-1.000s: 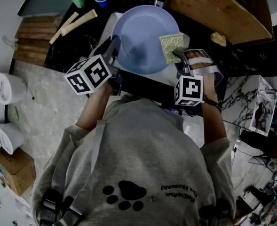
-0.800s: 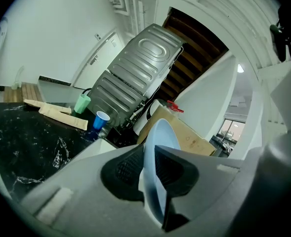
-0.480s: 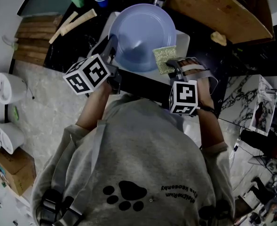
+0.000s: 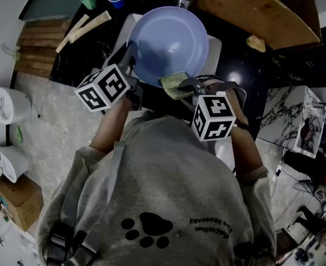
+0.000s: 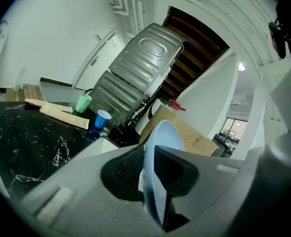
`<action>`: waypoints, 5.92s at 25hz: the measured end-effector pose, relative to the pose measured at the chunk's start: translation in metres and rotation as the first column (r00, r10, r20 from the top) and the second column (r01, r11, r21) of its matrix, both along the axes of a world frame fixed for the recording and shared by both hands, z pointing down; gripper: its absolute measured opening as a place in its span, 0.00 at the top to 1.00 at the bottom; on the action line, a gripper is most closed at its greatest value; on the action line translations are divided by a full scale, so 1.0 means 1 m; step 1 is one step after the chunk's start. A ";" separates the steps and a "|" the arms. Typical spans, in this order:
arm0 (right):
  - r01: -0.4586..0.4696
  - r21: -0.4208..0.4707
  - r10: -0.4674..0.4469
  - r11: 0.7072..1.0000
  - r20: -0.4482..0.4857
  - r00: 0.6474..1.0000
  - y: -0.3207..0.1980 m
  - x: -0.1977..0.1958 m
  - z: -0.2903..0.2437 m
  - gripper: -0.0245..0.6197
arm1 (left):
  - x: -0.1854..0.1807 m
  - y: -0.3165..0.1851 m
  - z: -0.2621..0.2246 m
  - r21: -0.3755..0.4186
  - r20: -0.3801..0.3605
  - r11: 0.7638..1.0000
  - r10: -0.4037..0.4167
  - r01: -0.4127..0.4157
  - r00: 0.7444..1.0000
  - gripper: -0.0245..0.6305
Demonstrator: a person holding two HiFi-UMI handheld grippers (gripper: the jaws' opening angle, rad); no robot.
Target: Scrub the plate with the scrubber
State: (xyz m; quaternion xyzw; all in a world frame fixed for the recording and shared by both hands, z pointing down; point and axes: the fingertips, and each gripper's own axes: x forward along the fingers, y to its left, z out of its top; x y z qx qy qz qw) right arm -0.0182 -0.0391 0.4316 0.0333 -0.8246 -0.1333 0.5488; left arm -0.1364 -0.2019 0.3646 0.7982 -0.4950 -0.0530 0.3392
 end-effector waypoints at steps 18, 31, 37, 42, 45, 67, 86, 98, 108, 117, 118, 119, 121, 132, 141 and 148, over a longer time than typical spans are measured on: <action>-0.062 -0.267 0.208 0.962 0.561 0.802 -0.006 -0.030 -0.087 0.85 | 0.014 -0.004 0.019 -0.050 -0.020 0.998 0.033 -0.034 0.999 0.92; -0.286 -0.319 0.428 0.904 0.674 0.602 -0.052 0.007 -0.108 0.85 | 0.012 -0.005 0.064 -0.165 0.039 0.983 0.088 -0.081 0.995 0.92; -0.320 -0.359 0.481 0.877 0.676 0.558 -0.067 0.005 -0.084 0.85 | 0.008 -0.010 0.097 -0.242 0.080 0.966 0.114 -0.091 0.990 0.92; -0.370 -0.396 0.542 0.840 0.649 0.534 -0.084 0.004 -0.060 0.85 | 0.015 -0.024 0.125 -0.303 0.086 0.944 0.159 -0.126 0.984 0.92; -0.403 -0.351 0.530 0.845 0.643 0.553 -0.096 0.006 -0.047 0.85 | 0.020 -0.039 0.138 -0.320 0.105 0.936 0.190 -0.148 0.976 0.92; -0.591 -0.482 0.756 0.647 0.506 0.416 -0.162 0.027 0.078 0.85 | 0.052 -0.087 0.232 -0.429 0.246 0.871 0.367 -0.239 0.897 0.92; -0.635 -0.547 0.837 0.546 0.392 0.382 -0.161 0.018 0.123 0.85 | 0.024 -0.090 0.273 -0.485 0.504 0.845 0.480 -0.225 0.717 0.85; -0.787 -0.419 0.871 0.453 0.394 0.292 -0.166 0.045 0.110 0.85 | 0.043 -0.096 0.192 -0.211 0.649 0.919 0.386 -0.332 0.655 0.78; -0.921 -0.232 0.794 0.312 0.597 0.119 -0.168 0.084 0.041 0.85 | 0.083 -0.059 0.086 0.093 0.609 0.919 0.251 -0.382 0.752 0.96; -0.943 -0.106 0.516 0.315 0.853 0.076 -0.150 0.083 -0.088 0.85 | 0.092 -0.025 -0.035 0.400 0.509 0.852 0.099 -0.338 0.855 0.96; -0.943 -0.089 0.483 0.320 0.872 0.081 -0.147 0.081 -0.102 0.85 | 0.094 -0.021 -0.046 0.427 0.503 0.839 0.089 -0.337 0.860 0.96; -0.943 -0.071 0.452 0.324 0.888 0.088 -0.143 0.080 -0.115 0.85 | 0.095 -0.017 -0.055 0.448 0.495 0.829 0.081 -0.335 0.865 0.96; -0.943 -0.031 0.395 0.331 0.912 0.109 -0.135 0.077 -0.138 0.85 | 0.096 -0.009 -0.070 0.481 0.474 0.815 0.068 -0.323 0.878 0.96; -0.932 -0.048 0.387 0.359 0.917 0.101 -0.105 0.071 -0.136 0.86 | 0.094 0.031 -0.073 0.501 0.461 0.813 0.039 -0.296 0.887 0.96; -0.911 -0.083 0.378 0.404 0.922 0.083 -0.097 0.075 -0.125 0.86 | 0.096 0.044 -0.062 0.489 0.474 0.832 -0.002 -0.262 0.880 0.96; -0.893 -0.066 0.386 0.444 0.914 0.125 -0.093 0.079 -0.119 0.86 | 0.105 0.049 -0.054 0.478 0.483 0.843 -0.018 -0.247 0.875 0.96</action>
